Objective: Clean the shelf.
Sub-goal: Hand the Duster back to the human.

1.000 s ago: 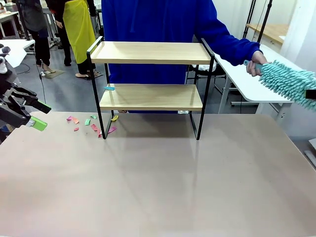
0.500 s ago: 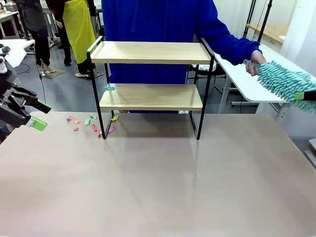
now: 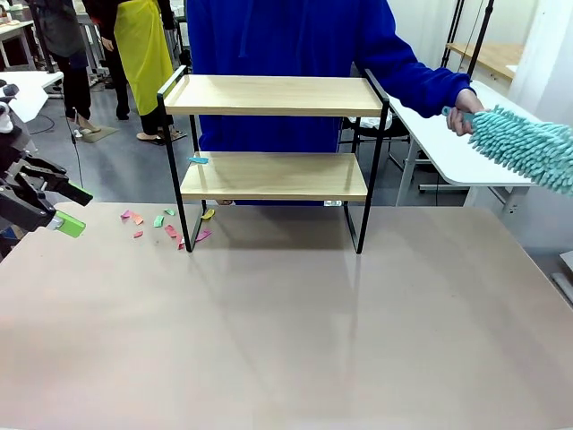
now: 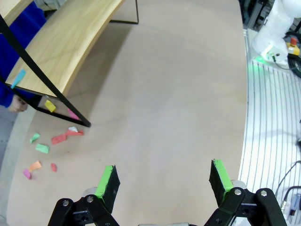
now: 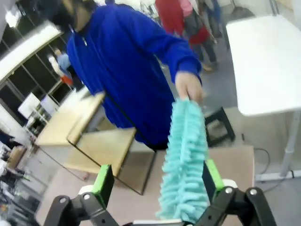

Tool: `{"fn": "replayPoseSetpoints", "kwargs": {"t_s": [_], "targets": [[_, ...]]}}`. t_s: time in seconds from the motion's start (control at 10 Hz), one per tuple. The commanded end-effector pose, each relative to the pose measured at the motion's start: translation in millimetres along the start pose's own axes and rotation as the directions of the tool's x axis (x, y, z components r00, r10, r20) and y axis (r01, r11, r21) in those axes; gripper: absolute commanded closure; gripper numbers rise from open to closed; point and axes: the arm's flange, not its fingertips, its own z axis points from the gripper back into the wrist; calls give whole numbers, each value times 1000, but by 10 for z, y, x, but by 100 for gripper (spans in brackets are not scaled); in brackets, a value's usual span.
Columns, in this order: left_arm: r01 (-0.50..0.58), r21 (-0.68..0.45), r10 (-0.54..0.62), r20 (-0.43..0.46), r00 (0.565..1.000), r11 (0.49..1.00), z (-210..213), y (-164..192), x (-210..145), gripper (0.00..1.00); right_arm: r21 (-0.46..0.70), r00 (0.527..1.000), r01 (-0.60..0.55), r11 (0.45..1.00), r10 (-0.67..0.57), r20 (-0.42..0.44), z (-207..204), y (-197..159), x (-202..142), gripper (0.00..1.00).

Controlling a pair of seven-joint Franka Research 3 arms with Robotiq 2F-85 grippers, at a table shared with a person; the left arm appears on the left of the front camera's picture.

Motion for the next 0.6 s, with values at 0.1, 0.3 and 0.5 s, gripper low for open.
{"fn": "replayPoseSetpoints", "kwargs": {"t_s": [0.1,0.3,0.5], "targets": [[8,-8,-8,30,1000,1000,-5,6,12,0,71,981,136,988,-144,129,320,-192,394,0],[8,-8,-8,30,1000,1000,-5,6,12,0,114,966,189,975,-206,155,435,-344,443,0],[8,-8,-8,30,1000,1000,-5,6,12,0,71,974,153,986,-163,156,481,-256,440,0]]}}
